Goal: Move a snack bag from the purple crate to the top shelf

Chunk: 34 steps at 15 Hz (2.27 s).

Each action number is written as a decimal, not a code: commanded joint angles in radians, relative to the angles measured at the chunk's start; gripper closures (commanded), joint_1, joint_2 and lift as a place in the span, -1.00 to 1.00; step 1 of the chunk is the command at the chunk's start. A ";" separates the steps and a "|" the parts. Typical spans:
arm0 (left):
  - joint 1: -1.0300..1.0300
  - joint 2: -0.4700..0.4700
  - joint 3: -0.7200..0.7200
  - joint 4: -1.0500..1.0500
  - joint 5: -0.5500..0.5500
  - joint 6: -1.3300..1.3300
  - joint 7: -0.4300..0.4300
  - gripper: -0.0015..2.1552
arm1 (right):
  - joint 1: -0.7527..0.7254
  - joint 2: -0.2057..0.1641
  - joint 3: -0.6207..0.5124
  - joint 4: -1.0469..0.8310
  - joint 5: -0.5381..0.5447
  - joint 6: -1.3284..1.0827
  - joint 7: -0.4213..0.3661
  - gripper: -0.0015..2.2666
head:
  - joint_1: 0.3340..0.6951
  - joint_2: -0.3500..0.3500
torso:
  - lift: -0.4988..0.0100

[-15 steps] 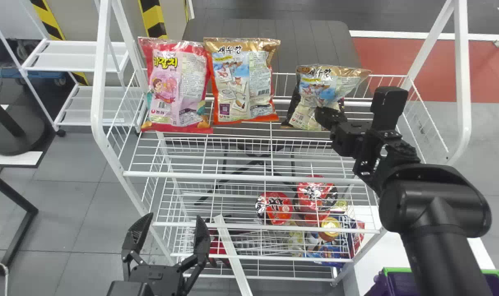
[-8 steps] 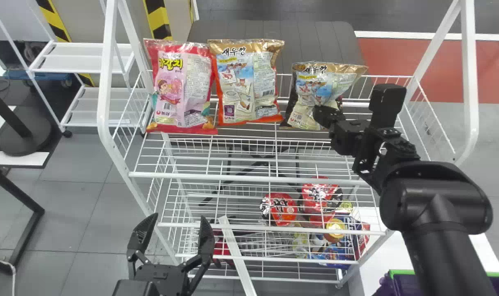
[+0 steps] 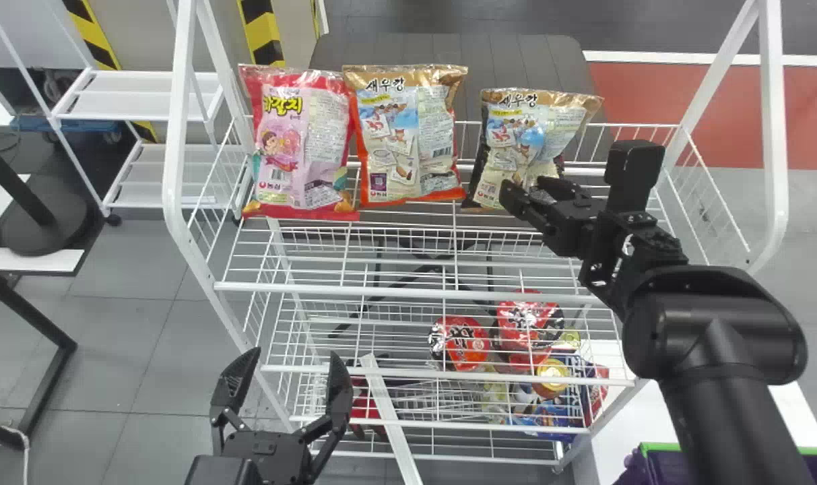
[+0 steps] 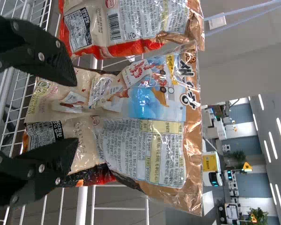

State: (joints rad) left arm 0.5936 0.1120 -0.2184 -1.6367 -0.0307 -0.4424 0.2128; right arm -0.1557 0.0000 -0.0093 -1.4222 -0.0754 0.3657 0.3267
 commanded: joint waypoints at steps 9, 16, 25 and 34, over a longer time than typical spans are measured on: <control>0.005 0.000 -0.016 -0.009 -0.005 0.000 0.010 -0.88 | 0.108 0.001 -0.009 -0.211 0.005 0.008 0.008 -0.94 | 1.00 0.01 | 0.96; 0.064 0.017 0.008 -0.112 -0.005 -0.003 -0.020 -0.88 | 0.481 0.001 -0.103 -0.643 -0.015 -0.118 0.172 -0.95 | 1.00 0.01 | 0.96; 0.115 0.003 -0.026 -0.167 -0.052 -0.067 -0.010 -0.89 | 0.858 0.001 -0.236 -0.610 -0.158 -0.480 0.078 -0.94 | 1.00 -0.51 | 0.96; 0.117 -0.008 -0.044 -0.150 -0.063 -0.064 0.013 -0.89 | 0.924 -0.031 -0.118 -0.485 -0.118 -0.744 0.031 -0.92 | 1.00 -0.66 | 0.96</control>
State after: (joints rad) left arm 0.7100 0.1043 -0.2608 -1.7847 -0.0912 -0.5069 0.2227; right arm 0.7617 -0.0196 -0.1546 -1.9134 -0.2120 -0.3518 0.3626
